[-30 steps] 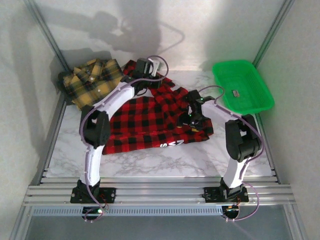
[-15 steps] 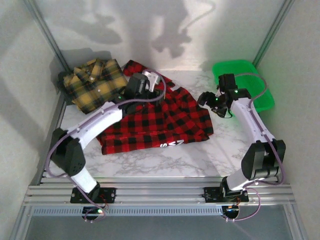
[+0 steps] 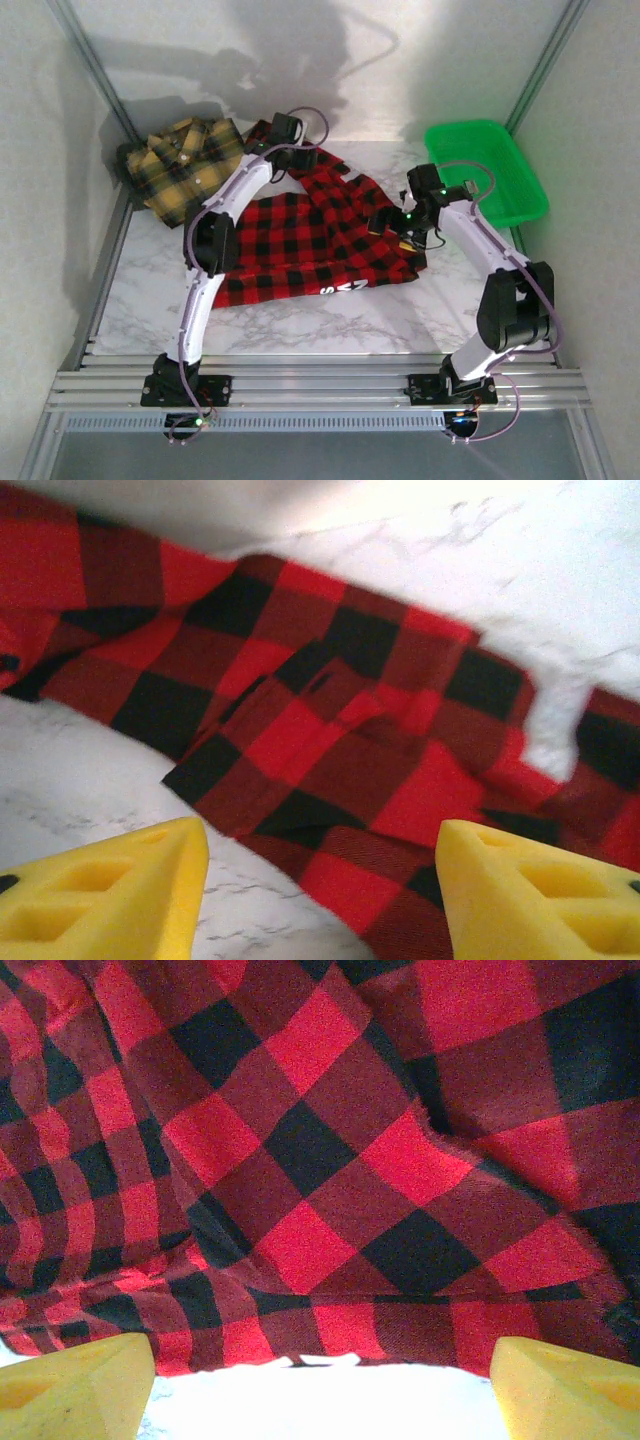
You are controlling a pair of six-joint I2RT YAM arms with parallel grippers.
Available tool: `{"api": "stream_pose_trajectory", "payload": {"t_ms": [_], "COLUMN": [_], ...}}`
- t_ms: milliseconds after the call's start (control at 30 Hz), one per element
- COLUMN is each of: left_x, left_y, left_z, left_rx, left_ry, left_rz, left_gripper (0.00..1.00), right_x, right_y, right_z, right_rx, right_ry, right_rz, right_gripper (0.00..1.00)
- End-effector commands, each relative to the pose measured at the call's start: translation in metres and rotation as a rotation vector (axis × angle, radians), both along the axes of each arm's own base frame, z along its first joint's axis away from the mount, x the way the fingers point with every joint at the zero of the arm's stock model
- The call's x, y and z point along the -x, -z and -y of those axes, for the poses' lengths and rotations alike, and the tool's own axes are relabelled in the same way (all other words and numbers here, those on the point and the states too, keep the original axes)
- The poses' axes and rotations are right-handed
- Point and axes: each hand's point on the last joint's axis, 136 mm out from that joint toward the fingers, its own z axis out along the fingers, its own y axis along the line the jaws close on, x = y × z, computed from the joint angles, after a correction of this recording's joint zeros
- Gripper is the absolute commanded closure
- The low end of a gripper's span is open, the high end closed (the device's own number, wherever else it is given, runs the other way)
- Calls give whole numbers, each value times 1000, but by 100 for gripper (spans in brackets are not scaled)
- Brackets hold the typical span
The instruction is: Fold and stack the long sleeve shirts
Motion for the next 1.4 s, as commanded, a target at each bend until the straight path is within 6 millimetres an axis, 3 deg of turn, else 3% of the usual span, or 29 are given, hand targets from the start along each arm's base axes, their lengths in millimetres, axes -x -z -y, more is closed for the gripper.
{"api": "stream_pose_trajectory", "payload": {"t_ms": [0,167,400,567,833,867,1067,1167,1367], "left_x": [-15,-37,-47,-49,-48,-46,-42,-48,-57], "left_y": [-4,19,39,55,82,86,96,74,-2], "left_z": [-9,-13,-7,-3,-9,-7,-2,-9,-6], "left_rx": [-28,33,78,93,46,43,133,159,230], "left_ry": [0,-26,-21,-16,-29,-24,-1,-33,-40], "left_rz": [55,67,76,65,34,26,-21,12,154], "left_gripper": [35,31,24,24,25,28,71,83,83], "right_x": [12,16,22,28,33,33,29,28,28], "right_y": [17,29,46,57,57,57,53,51,61], "right_z": [-12,-18,-27,-33,-36,-37,-42,-45,-46], "right_rx": [-11,13,29,26,26,24,9,0,1], "right_ry": [-62,-109,-131,-134,-146,-145,-149,-150,-141], "right_rz": [-66,-102,-147,-175,-179,-181,-172,-165,-177], "right_gripper": [13,13,14,16,16,16,17,17,18]}}
